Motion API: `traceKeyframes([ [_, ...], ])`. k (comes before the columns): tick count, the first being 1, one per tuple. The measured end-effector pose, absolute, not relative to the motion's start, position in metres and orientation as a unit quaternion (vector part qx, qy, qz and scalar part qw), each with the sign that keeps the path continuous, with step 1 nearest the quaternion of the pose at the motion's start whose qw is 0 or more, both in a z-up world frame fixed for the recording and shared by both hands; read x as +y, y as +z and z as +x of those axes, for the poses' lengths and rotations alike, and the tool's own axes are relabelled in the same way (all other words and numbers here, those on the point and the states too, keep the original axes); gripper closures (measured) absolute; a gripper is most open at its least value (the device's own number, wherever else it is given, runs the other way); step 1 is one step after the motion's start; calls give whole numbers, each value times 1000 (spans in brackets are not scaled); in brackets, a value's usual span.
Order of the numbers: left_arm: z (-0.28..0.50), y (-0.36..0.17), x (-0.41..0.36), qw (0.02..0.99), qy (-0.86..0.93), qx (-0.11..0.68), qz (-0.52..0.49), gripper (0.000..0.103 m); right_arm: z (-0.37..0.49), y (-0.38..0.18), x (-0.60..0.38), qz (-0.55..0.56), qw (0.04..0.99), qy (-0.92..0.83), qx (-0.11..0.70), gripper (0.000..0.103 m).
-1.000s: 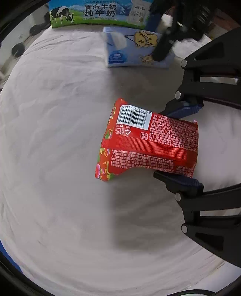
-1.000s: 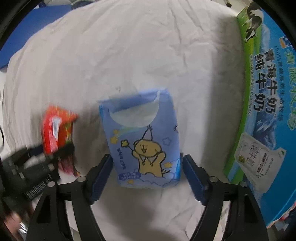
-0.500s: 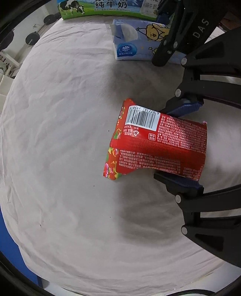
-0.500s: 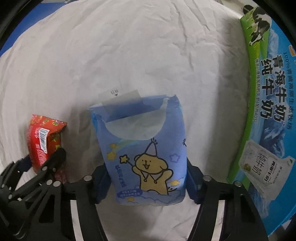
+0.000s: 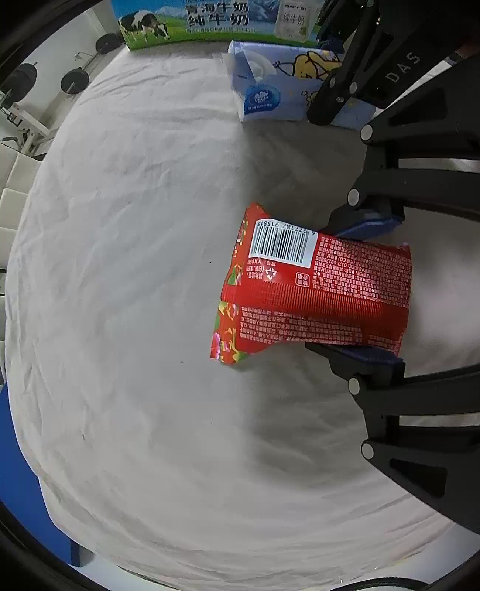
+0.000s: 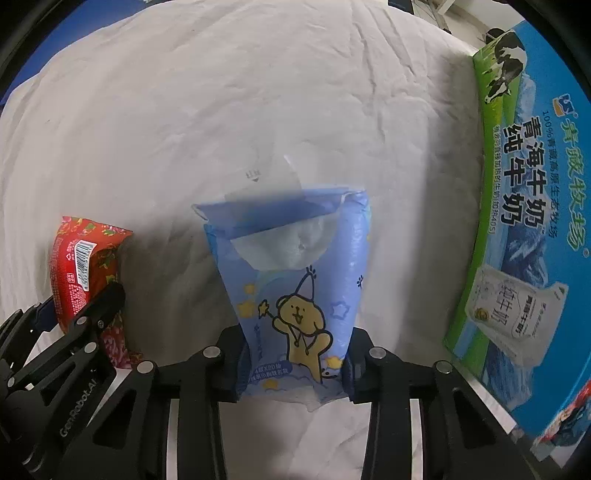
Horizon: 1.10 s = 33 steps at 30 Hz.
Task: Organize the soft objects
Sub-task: 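Lift the red packet with the left tool while the right tool lifts the blue tissue pack, then carry the red packet with the left tool while the right tool carries the tissue pack into the box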
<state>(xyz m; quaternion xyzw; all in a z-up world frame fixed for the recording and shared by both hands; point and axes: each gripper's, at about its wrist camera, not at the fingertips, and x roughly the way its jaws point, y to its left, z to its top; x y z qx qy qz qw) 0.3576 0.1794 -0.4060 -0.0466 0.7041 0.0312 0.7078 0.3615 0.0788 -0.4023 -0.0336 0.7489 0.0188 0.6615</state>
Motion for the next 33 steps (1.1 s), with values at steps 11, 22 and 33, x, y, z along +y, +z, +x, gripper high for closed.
traceKeyframes([
  [11,327,-350,189,730,19,678,-85,59,344,-352,72,-22,682,45,730,65],
  [22,299,-270,194,765,-17,634,-110,59,311,-266,55,7,720,84,689,65],
  [33,295,-199,140,788,-85,595,-131,59,291,-202,-2,61,751,99,650,65],
])
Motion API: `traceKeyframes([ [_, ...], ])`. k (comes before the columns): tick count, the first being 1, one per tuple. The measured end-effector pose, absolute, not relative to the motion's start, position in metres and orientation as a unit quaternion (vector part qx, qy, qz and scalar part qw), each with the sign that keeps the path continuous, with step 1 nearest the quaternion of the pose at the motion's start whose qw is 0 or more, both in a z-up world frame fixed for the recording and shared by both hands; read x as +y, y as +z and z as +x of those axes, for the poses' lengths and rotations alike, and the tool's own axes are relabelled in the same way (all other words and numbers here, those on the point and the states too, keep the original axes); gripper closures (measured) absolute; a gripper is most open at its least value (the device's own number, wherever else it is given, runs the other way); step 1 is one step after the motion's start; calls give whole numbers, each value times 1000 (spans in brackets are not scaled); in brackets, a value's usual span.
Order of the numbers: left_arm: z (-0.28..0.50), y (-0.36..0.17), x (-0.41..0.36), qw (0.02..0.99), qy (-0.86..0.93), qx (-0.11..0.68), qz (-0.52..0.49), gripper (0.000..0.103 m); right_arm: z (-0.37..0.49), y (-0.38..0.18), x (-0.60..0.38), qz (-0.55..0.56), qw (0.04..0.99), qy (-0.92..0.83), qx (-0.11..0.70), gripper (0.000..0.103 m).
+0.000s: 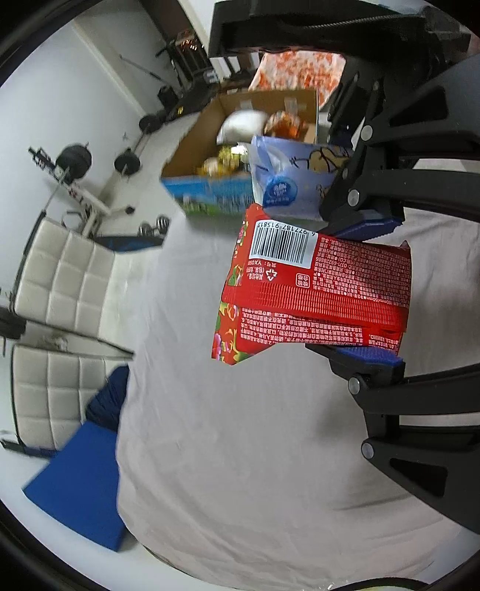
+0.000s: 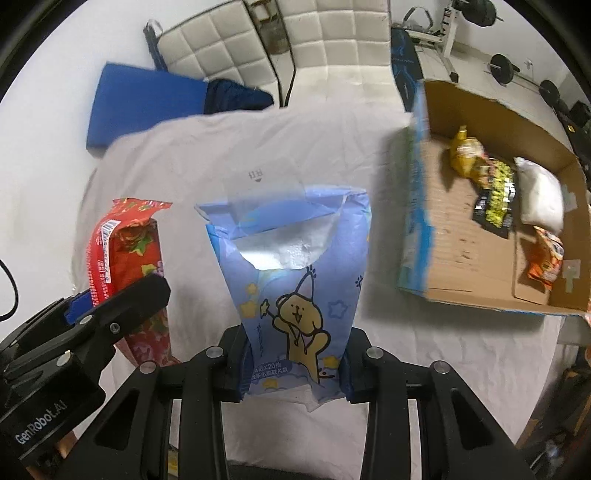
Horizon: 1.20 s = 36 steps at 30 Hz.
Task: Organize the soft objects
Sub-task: 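Carry the red packet with the left tool while the right tool carries the tissue pack into the box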
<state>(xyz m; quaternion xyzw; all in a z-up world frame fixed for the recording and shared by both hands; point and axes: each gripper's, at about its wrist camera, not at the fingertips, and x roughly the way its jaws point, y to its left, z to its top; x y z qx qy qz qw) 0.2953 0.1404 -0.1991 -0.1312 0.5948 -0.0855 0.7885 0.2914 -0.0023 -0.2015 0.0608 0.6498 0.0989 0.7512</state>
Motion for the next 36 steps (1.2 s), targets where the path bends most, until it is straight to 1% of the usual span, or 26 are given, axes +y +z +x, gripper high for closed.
traceKeyframes([
  [7,310,-176,74,784,-126,590,-143,59,284,-167,-80,93,766,73,632,65],
  [12,328,-177,23,773,-142,598,-154,59,291,-166,-156,113,770,44,626,65],
  [17,355,-190,-31,759,-152,615,-150,59,302,-174,-218,124,770,22,625,65],
  [25,388,-219,-91,755,-130,632,-117,59,330,-212,-274,124,758,16,640,65],
  [36,413,-279,-117,740,-92,663,-65,59,363,-279,-287,112,731,23,672,65],
])
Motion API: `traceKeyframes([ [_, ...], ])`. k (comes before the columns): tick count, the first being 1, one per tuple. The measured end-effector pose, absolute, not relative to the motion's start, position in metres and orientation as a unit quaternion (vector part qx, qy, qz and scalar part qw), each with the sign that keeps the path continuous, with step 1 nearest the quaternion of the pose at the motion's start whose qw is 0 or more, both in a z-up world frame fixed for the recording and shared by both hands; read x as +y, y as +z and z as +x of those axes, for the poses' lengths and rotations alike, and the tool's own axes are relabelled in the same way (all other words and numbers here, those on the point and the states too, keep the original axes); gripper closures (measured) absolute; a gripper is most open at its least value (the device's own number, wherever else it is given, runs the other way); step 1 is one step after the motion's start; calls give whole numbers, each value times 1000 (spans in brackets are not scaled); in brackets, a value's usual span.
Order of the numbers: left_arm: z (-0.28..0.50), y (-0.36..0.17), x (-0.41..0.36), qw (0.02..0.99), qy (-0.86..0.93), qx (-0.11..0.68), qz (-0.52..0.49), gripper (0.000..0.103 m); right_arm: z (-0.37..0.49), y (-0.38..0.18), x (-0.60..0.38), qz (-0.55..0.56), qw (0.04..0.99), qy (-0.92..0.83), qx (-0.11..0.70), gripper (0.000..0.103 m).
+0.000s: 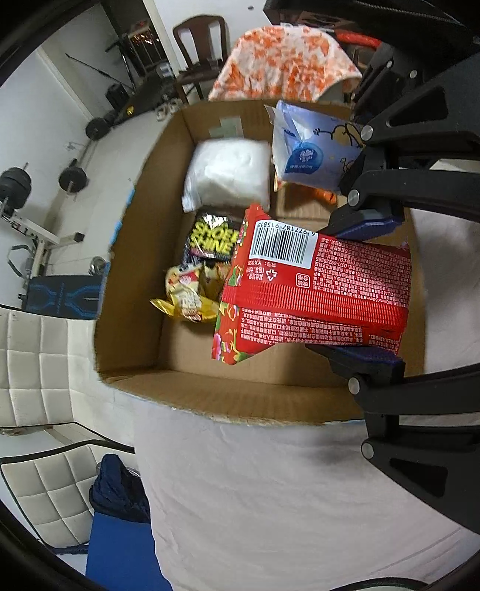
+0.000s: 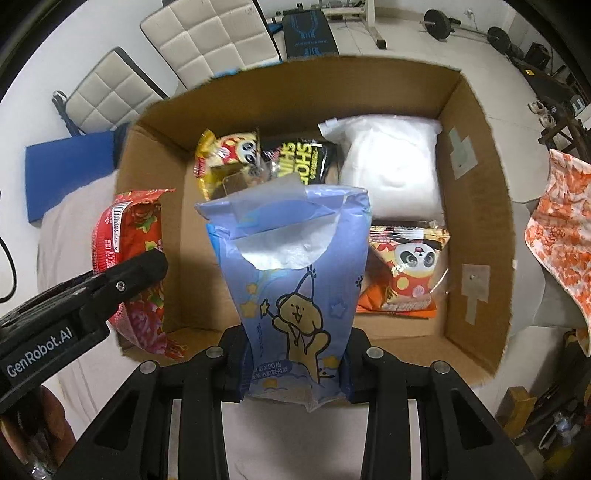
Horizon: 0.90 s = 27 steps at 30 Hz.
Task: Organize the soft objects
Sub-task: 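Carry the red packet with the left tool while the right tool carries the tissue pack into the box, then open both tools and withdraw them from the box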
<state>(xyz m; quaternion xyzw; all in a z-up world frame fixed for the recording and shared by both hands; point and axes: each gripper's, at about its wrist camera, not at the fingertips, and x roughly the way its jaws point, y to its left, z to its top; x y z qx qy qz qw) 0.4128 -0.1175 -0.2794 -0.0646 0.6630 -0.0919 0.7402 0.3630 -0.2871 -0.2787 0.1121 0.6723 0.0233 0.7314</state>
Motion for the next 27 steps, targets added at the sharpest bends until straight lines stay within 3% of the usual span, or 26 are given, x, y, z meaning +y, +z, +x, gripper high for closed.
traceKeyframes([
  [13,433,-346,-121,698,-82,710,-51,59,389,-339,-279,99,704,28,703,64],
  [27,430,-368,-121,682,-79,727,-25,58,403,-372,-270,87,686,22,722,46],
])
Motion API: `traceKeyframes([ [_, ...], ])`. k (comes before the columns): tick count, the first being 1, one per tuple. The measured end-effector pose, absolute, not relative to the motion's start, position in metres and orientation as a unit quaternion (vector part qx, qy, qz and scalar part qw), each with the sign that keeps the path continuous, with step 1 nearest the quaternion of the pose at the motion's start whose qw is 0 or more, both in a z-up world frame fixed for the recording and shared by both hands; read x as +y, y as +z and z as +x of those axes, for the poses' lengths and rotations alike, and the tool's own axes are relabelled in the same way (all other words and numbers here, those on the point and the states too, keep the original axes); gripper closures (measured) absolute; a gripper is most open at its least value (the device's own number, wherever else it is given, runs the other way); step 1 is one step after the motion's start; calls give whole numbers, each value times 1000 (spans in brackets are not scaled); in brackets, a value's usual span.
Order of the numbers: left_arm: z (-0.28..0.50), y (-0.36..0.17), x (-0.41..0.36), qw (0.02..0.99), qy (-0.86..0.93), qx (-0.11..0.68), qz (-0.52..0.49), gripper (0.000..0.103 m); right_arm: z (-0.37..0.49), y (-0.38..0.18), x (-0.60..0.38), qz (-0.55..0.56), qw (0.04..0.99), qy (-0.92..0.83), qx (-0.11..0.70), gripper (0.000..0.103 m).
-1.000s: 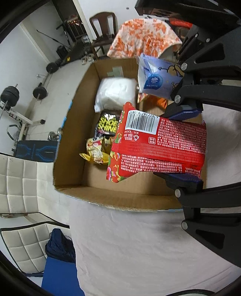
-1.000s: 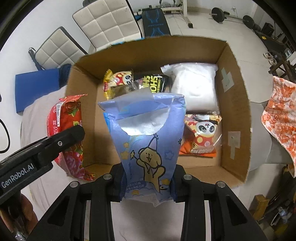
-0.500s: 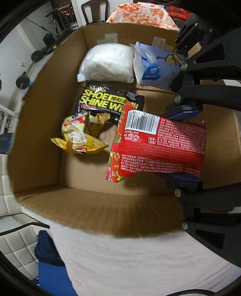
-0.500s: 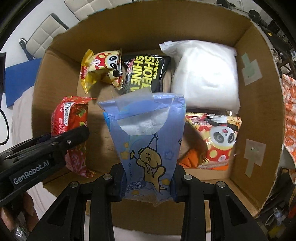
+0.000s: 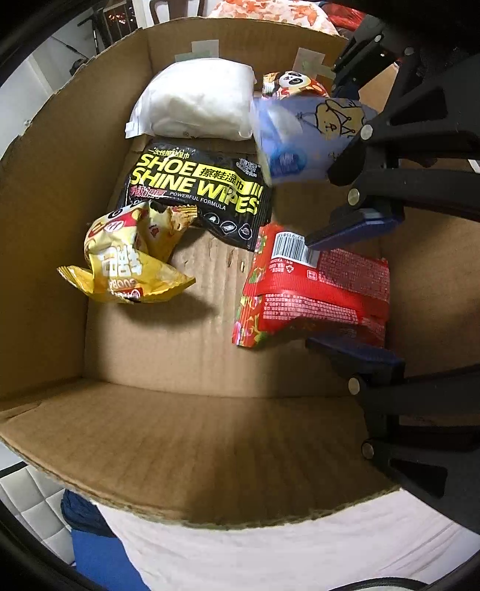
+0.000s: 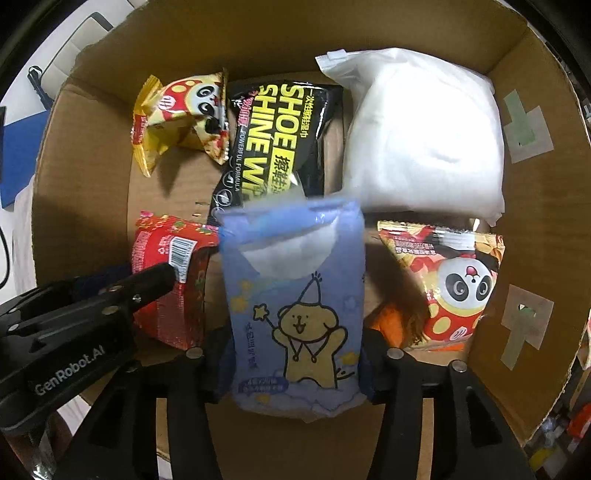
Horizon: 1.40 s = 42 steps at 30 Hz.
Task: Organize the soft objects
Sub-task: 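Open both tools and withdraw them from the box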
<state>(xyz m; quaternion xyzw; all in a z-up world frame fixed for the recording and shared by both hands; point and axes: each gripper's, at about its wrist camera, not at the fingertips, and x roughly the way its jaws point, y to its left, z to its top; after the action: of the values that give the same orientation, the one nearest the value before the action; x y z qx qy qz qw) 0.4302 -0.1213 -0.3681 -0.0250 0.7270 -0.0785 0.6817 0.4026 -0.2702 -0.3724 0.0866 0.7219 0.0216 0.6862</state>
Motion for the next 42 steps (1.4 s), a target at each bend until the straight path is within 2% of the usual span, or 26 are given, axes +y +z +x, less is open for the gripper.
traceKeyframes([
  [5,427,-359,-125,690,-79,719,-20,53,396,-374,-272,82,687,21,722,29],
  [8,424,-353,-127,697,-82,712,-21,47,393,-372,-272,74,693,17,717,19],
  [11,422,-347,-130,699,-89,710,-23,34,389,-365,-270,66,699,13,712,11],
  [13,419,-341,-139,701,-89,707,-19,18,386,-360,-269,61,703,9,709,7],
  [15,416,-333,-141,714,-81,696,-9,7,384,-354,-270,57,707,5,705,6],
  [16,415,-329,-141,719,-78,691,-6,6,382,-352,-271,53,710,-1,702,4],
  [17,414,-324,-141,721,-77,689,-7,6,381,-349,-273,49,713,-6,699,0],
  [30,396,-281,-129,750,-55,659,-18,6,353,-310,-303,59,736,-26,674,0],
  [37,357,-220,-132,792,-55,608,13,6,322,-255,-312,61,772,-36,631,0],
  [42,313,-166,-131,819,-61,570,18,6,275,-190,-316,62,805,-45,588,0],
])
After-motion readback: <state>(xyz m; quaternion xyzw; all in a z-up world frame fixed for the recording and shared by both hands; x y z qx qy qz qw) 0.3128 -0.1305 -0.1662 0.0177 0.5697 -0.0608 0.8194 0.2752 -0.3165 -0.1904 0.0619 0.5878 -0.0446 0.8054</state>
